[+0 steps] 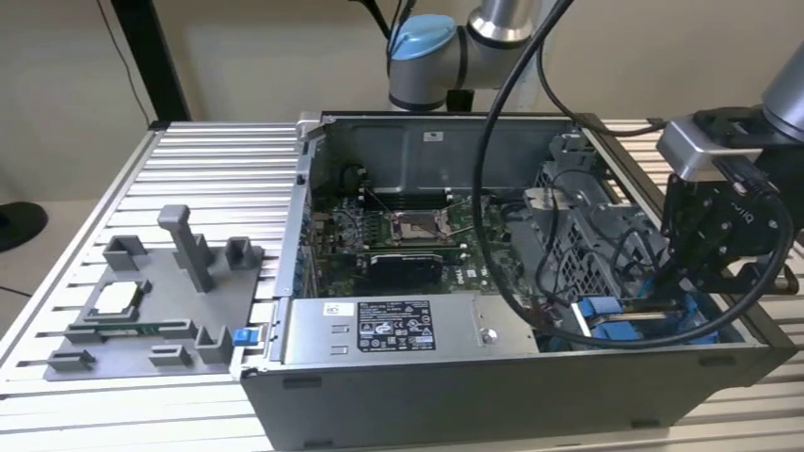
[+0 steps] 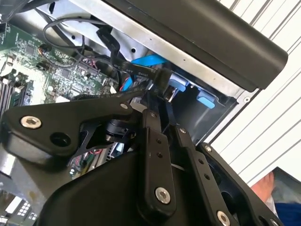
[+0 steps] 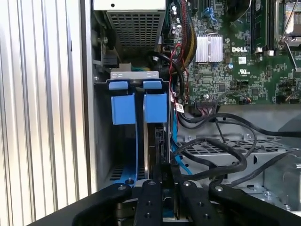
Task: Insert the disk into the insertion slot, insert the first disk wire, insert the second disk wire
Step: 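Insert the first disk wire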
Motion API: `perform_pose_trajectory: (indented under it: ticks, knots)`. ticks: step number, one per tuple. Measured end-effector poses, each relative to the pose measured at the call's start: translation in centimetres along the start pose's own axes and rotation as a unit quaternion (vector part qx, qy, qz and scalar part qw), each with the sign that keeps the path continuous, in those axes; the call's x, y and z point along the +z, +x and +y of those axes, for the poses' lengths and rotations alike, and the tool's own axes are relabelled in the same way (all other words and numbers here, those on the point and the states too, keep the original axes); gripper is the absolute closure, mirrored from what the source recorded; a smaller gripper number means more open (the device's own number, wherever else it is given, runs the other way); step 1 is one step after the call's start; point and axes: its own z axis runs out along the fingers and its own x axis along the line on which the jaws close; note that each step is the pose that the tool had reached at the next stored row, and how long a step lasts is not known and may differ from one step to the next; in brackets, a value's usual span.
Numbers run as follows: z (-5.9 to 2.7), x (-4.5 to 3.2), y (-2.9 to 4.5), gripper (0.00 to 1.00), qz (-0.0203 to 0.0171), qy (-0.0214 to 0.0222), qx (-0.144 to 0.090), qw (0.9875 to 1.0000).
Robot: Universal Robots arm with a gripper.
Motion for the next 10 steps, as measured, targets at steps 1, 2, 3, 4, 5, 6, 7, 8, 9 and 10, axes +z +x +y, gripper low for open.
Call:
perform_pose_trajectory:
  ticks: [1, 2, 3, 4, 5, 6, 7, 8, 9, 10]
  knots:
    - [0.0, 0.06, 0.0, 1.0, 0.0, 0.0, 0.0, 1.0]
    - [0.0, 0.12, -0.02, 1.0, 0.0, 0.0, 0.0, 1.0]
    - [0.0, 0.16, -0.05, 1.0, 0.0, 0.0, 0.001, 1.0]
    - [0.0, 0.19, -0.06, 1.0, -0.0001, 0.0001, 0.001, 1.0]
    - [0.0, 0.2, -0.06, 1.0, -0.0001, 0.0001, 0.002, 1.0]
    - [0.0, 0.21, -0.06, 1.0, 0.0, 0.0001, 0.002, 1.0]
    - [0.0, 0.22, -0.06, 1.0, 0.0, 0.0001, 0.003, 1.0]
    - [-0.02, 0.24, -0.07, 1.0, 0.0, 0.0002, 0.003, 1.0]
    - [-0.04, 0.26, -0.07, 1.0, 0.0, 0.0002, 0.004, 1.0]
    - [-0.07, 0.3, -0.07, 1.0, -0.0001, 0.0002, 0.005, 1.0]
